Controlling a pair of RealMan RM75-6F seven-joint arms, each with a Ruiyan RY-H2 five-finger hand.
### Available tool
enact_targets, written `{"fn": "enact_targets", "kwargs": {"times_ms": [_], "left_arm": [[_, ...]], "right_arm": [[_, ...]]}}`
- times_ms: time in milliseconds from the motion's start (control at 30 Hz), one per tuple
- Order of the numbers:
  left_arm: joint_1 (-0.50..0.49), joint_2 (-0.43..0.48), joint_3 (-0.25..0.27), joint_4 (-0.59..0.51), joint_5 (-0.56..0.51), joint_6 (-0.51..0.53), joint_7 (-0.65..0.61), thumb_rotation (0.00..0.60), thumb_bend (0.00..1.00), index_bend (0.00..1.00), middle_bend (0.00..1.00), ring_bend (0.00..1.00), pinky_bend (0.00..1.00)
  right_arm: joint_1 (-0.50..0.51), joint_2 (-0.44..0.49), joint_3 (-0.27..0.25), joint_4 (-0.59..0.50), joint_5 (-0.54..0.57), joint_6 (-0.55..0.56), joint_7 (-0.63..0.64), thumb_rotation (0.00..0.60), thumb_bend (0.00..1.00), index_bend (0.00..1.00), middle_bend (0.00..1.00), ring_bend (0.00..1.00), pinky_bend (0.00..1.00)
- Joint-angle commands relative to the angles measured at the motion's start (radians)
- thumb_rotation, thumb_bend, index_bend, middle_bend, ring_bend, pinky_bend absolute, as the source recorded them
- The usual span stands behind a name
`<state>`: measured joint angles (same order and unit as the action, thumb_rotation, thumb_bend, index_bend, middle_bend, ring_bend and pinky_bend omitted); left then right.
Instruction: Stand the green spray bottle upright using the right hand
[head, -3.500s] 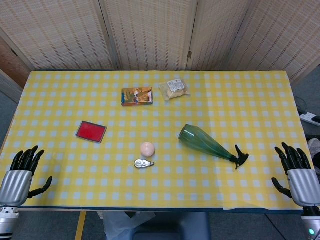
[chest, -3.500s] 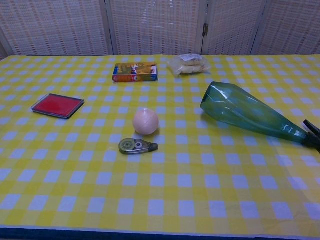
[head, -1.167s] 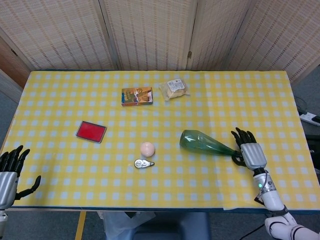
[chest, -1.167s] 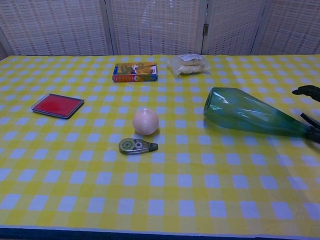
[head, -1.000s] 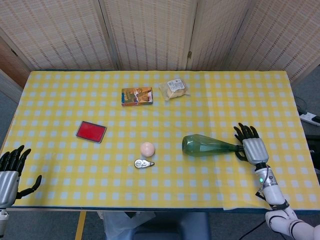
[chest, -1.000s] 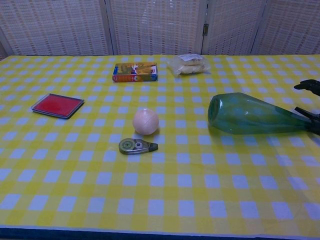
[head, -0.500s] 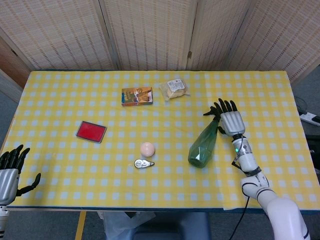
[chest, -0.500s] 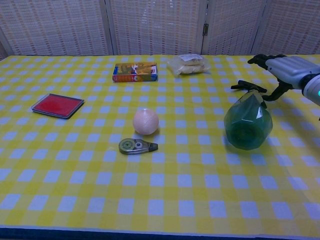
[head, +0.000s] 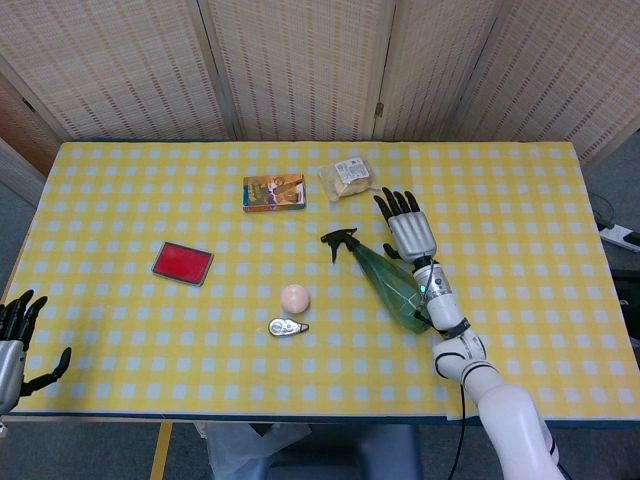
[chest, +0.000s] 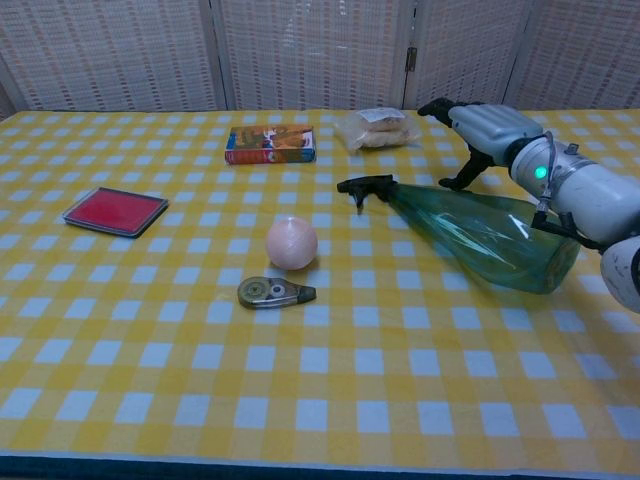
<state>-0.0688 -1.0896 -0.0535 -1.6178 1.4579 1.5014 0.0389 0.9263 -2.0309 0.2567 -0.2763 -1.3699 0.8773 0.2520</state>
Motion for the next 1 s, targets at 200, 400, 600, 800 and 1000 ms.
{"fn": "enact_targets", "kwargs": {"times_ms": [200,400,600,800,1000], "left_arm": [[0.001,-0.005,0.005,-0.007,0.017,0.009,0.023,0.314,0.43,0.02,0.0,0.0,0.0],[0.006,-0.009,0.005,-0.016,0.022,0.022,0.039,0.316,0.43,0.02,0.0,0.0,0.0],[0.009,-0.01,0.011,-0.021,0.041,0.033,0.05,0.314,0.43,0.02,0.0,0.0,0.0],[0.017,-0.008,0.015,-0.025,0.056,0.051,0.05,0.317,0.43,0.02,0.0,0.0,0.0],[0.022,-0.006,0.022,-0.03,0.074,0.06,0.05,0.318,0.43,0.02,0.0,0.0,0.0]], "right_arm": [[-0.116,0.19,-0.02,-0.284,-0.019,0.168,0.096,0.6,0.32,0.0,0.0,0.0,0.0],[-0.265,0.517,-0.055,-0.967,0.068,0.103,0.016,0.6,0.32,0.0,0.0,0.0,0.0],[-0.324,0.709,-0.068,-1.344,0.124,0.091,-0.043,0.6,0.32,0.0,0.0,0.0,0.0],[-0.379,0.781,-0.13,-1.474,0.067,0.122,-0.062,0.6,0.32,0.0,0.0,0.0,0.0],[-0.451,0.748,-0.198,-1.406,-0.006,0.222,-0.131,0.6,0.32,0.0,0.0,0.0,0.0]]}}
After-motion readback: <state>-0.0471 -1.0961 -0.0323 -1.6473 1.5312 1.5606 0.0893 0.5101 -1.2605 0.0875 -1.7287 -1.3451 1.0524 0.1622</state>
